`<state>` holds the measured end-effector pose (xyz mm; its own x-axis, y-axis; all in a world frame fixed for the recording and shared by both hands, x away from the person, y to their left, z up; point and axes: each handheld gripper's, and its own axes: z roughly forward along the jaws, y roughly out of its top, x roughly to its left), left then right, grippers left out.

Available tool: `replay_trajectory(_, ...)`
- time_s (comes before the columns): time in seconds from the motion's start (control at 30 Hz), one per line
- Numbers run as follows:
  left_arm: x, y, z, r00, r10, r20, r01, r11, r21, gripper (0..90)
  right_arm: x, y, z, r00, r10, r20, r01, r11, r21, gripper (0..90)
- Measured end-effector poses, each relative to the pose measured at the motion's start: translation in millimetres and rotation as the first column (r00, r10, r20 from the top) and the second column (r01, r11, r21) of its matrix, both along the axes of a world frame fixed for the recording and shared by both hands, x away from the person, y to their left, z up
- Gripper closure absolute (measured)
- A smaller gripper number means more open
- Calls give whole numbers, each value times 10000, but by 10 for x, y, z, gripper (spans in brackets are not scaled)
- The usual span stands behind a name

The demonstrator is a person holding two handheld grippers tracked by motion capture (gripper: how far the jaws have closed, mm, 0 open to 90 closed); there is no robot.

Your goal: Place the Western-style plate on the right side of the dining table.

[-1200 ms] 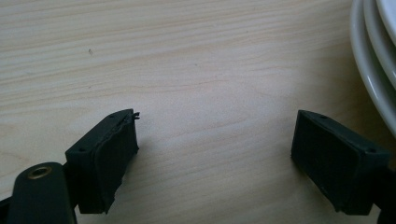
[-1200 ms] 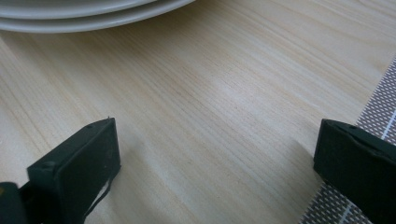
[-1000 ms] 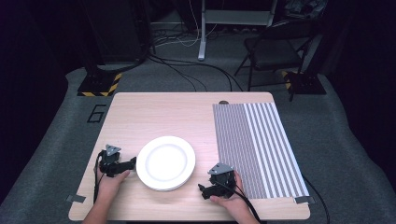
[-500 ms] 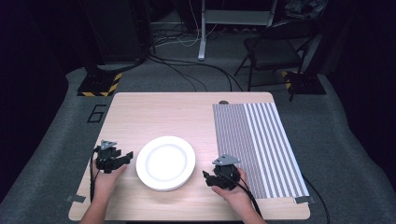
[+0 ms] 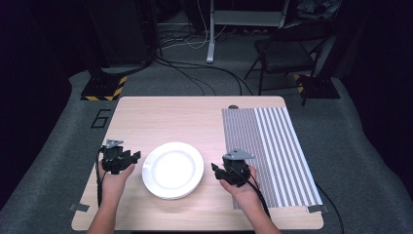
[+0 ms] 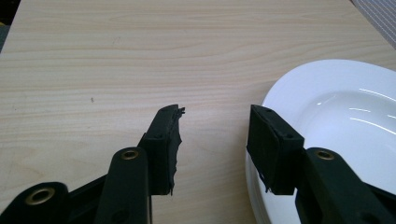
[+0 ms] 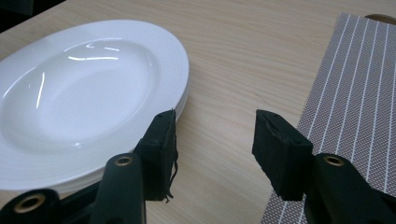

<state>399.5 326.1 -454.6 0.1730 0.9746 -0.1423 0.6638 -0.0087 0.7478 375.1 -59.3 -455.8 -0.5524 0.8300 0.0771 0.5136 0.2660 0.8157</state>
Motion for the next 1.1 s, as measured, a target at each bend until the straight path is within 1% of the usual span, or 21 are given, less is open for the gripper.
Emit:
replay_trajectory(0.07,-13,-9,3,10000,-14,8,14,10000,-12,563,39,-3,33,9999,-112,-61,113,9997,199,502)
replay_trajectory(0.1,-23,-13,4,10000,-29,-10,29,10000,-54,567,47,-2,39,9999,-125,-37,125,9997,216,504)
replay_trajectory(0.2,-69,-9,1,9998,-105,146,109,9995,-289,579,67,2,50,9999,-134,18,134,9998,163,506)
replay_trajectory(0.23,-97,-2,-20,9998,-118,164,129,9978,-656,592,84,-1,50,9997,-227,-11,227,9994,259,513)
replay_trajectory(0.37,-116,1,-72,9996,-237,118,243,9981,-558,614,94,21,42,9998,-194,-67,196,9994,295,512)
replay_trajectory(0.43,-153,13,-107,9993,-384,34,385,9965,-739,631,82,52,25,9998,-219,-17,219,9995,227,521)
replay_trajectory(0.47,-153,13,-107,9993,-384,34,385,9965,-739,636,82,52,25,9998,-219,-17,219,9995,227,521)
replay_trajectory(0.5,-175,16,-121,9988,-495,58,497,9959,-759,642,76,69,14,9998,-172,106,169,9995,279,531)
replay_trajectory(0.53,-188,18,-123,9985,-556,-16,553,9952,-805,646,76,75,7,9998,-148,94,145,9991,403,536)
replay_trajectory(0.63,-204,42,-114,9981,-610,-3,606,9928,-1029,660,94,92,-36,9998,-59,-165,73,9964,841,546)
replay_trajectory(0.7,-214,53,-118,9981,-622,7,617,9898,-1282,674,95,105,-57,9998,-2,-219,23,9957,924,548)
replay_trajectory(0.73,-214,53,-118,9981,-622,7,617,9898,-1282,681,98,108,-65,9998,53,-172,-38,9961,882,548)
replay_trajectory(0.77,-225,63,-126,9979,-643,-68,626,9872,-1468,685,99,113,-71,9997,97,-208,-77,9957,925,548)
replay_trajectory(0.8,-225,63,-126,9979,-643,-68,626,9872,-1468,693,99,113,-71,9997,97,-208,-77,9957,925,548)
replay_trajectory(0.83,-231,59,-132,9983,-566,-104,542,9856,-1602,701,109,117,-84,9994,205,-276,-179,9956,923,541)
replay_trajectory(0.9,-237,79,-148,9978,-629,-211,578,9801,-1897,711,126,123,-102,9986,303,-434,-256,9942,1049,528)
replay_trajectory(0.93,-237,79,-148,9978,-629,-211,578,9801,-1897,718,126,123,-102,9986,303,-434,-256,9942,1049,528)
replay_trajectory(0.97,-238,97,-154,9972,-680,-300,601,9755,-2117,722,144,140,-117,9974,448,-569,-385,9935,1075,527)
replay_trajectory(1.0,-238,97,-154,9972,-680,-300,601,9755,-2117,725,149,147,-124,9972,485,-577,-422,9936,1052,527)
replay_trajectory(1.07,-242,123,-171,9963,-760,-396,640,9669,-2469,736,158,154,-135,9963,540,-667,-462,9924,1142,535)
replay_trajectory(1.1,-242,123,-171,9963,-760,-396,640,9669,-2469,743,158,154,-135,9963,540,-667,-462,9924,1142,535)
